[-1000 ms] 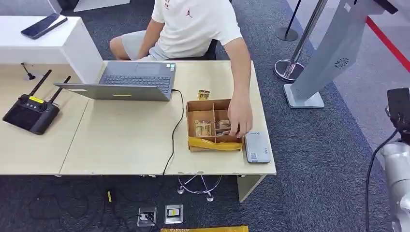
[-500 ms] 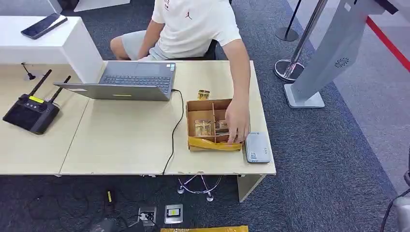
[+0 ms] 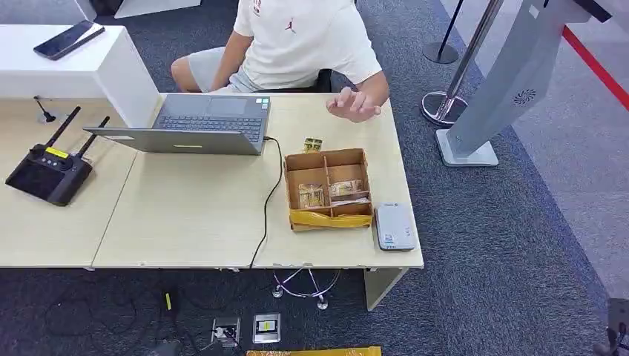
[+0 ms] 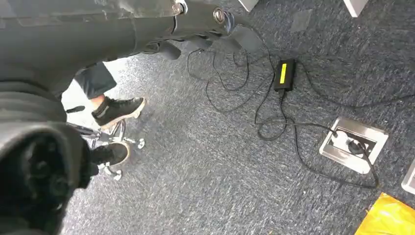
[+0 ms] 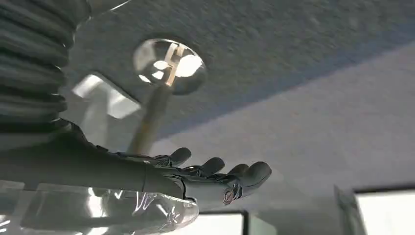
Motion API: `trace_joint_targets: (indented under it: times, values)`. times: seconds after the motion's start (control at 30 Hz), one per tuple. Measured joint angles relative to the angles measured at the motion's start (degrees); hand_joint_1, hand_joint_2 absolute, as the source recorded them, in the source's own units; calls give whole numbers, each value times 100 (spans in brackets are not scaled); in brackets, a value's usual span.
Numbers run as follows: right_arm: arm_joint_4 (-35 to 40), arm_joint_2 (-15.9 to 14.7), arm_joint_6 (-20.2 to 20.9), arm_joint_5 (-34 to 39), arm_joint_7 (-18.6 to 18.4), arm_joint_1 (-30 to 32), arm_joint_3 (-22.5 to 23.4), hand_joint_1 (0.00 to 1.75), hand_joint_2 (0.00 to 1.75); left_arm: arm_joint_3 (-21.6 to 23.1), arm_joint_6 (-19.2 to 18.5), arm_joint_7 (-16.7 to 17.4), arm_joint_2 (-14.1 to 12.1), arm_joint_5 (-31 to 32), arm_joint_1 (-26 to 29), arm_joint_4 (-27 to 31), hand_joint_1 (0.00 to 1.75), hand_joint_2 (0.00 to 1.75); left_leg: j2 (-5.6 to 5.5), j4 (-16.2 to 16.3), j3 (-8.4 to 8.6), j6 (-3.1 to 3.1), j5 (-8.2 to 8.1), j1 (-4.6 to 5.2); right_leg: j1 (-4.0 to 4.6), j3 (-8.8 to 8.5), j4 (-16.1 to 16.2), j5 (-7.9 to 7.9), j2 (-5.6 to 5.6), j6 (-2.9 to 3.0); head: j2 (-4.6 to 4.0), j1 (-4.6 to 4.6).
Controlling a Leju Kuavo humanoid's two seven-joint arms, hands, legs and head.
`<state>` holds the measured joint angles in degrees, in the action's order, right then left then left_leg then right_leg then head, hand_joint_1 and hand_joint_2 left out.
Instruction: Pass the card to the sensor for recognition and then transmit it.
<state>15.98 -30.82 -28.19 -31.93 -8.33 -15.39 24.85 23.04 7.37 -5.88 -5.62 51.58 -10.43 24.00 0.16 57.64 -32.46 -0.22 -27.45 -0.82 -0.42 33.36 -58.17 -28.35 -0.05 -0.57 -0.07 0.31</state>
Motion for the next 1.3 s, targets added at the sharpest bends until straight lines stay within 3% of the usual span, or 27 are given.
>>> trace_joint_targets:
  times: [0.47,0.63,0.87,1.17,1.3]
  values:
    - [-260,457,1406,44,-789,440,280,0,175,52,-77,98,2,-66,-11,-79,0,0,2,-1,3,0,0,1,-1,-1,0,0,3,0,0,-7]
    - [-288,590,2252,24,-1036,474,291,0,175,127,-153,127,2,-63,-55,-79,0,0,3,-1,5,0,1,1,-1,-1,0,0,4,0,0,0]
    - [-328,708,3844,74,-1407,617,291,0,175,288,-330,127,7,-31,-190,-79,0,0,3,0,6,0,1,2,-2,-2,0,0,4,0,0,-4]
    - [-361,802,3925,105,-1571,711,304,0,175,424,-437,59,-7,-4,-319,-81,0,0,3,0,7,0,1,1,-1,-3,0,0,5,0,0,-2]
    - [-367,857,4174,188,-1709,721,391,0,175,463,-501,50,-9,-4,-358,-81,0,0,3,-1,6,0,1,1,-1,-3,0,0,5,0,0,-2]
